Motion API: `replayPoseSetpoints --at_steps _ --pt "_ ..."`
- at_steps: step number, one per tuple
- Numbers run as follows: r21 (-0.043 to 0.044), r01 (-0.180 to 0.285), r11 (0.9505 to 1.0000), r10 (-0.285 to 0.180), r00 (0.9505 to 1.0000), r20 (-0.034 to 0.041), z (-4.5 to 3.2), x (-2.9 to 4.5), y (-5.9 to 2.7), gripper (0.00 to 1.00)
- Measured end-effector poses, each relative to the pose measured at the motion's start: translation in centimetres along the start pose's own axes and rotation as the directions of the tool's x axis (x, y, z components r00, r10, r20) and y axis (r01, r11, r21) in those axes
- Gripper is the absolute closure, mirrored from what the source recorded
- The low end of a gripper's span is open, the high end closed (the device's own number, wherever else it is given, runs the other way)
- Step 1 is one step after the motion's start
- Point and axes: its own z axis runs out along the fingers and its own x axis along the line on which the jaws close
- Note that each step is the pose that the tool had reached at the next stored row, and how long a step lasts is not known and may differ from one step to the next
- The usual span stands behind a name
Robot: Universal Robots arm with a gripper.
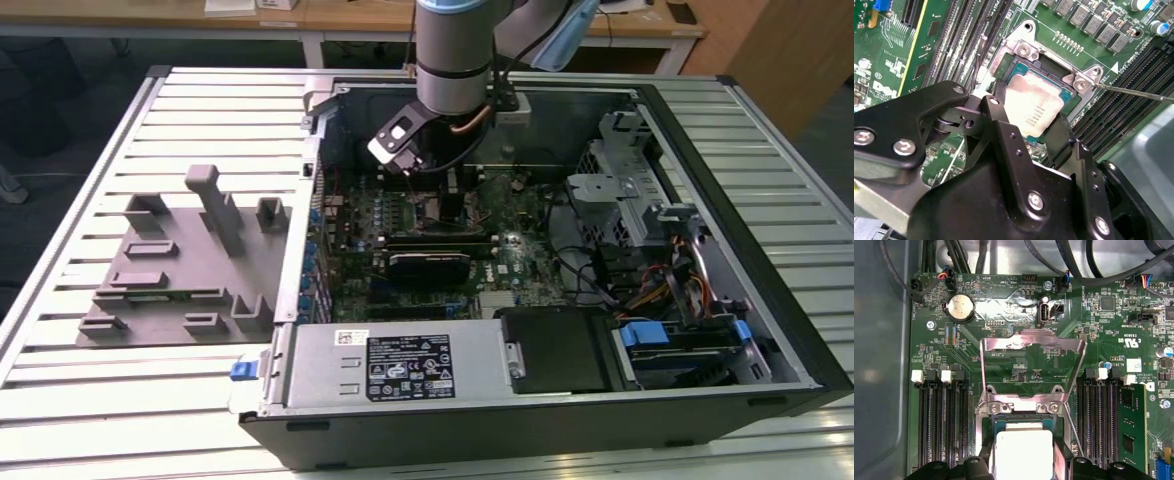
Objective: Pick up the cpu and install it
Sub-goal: 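Place the cpu into insertion slot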
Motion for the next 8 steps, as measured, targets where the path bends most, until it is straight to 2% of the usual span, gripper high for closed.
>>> replayPoseSetpoints --at_steps 8 --pt "-0.0002 0.0 1.0 0.0 1.0 -0.0003 0.14 0.01 0.0 0.44"
